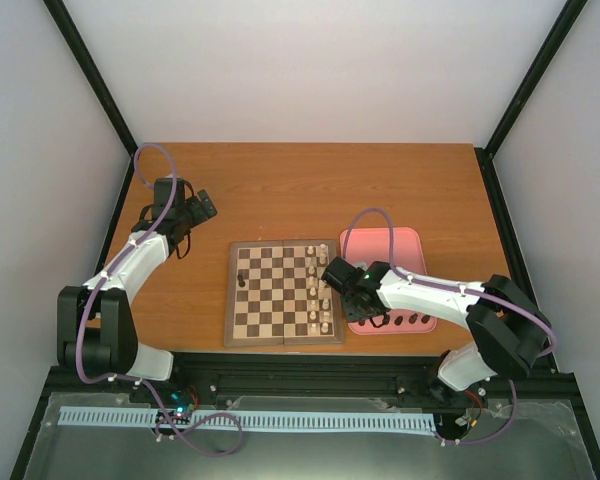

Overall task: Set up the chess pieces on the board
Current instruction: Pick up the chess piece from the storage box.

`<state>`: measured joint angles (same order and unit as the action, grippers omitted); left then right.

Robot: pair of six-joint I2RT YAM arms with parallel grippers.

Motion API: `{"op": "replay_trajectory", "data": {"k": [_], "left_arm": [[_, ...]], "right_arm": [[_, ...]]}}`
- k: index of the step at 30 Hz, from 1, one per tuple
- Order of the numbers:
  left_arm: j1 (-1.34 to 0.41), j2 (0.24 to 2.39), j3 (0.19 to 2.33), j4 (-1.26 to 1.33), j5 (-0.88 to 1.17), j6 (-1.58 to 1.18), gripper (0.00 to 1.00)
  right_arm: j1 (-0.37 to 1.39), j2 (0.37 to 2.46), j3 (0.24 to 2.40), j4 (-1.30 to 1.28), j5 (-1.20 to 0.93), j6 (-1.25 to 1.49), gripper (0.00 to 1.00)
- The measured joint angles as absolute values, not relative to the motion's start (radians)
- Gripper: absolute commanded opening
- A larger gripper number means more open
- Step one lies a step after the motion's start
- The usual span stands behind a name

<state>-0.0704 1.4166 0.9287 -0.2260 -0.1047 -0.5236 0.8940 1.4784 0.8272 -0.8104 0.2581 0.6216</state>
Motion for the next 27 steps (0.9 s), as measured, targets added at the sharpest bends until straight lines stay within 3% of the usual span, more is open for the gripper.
{"op": "replay_trajectory", "data": {"k": [23,27], "left_arm": [[-0.07,1.417,0.929,-0.226,-0.105,-0.524,1.0],[-0.07,1.417,0.929,-0.226,-0.105,-0.524,1.0]], "right_arm": [[0.876,1.502,0.815,-0.787,0.27,0.608,0.23],[0.876,1.504,0.815,-0.782,0.271,0.607,0.16]]}}
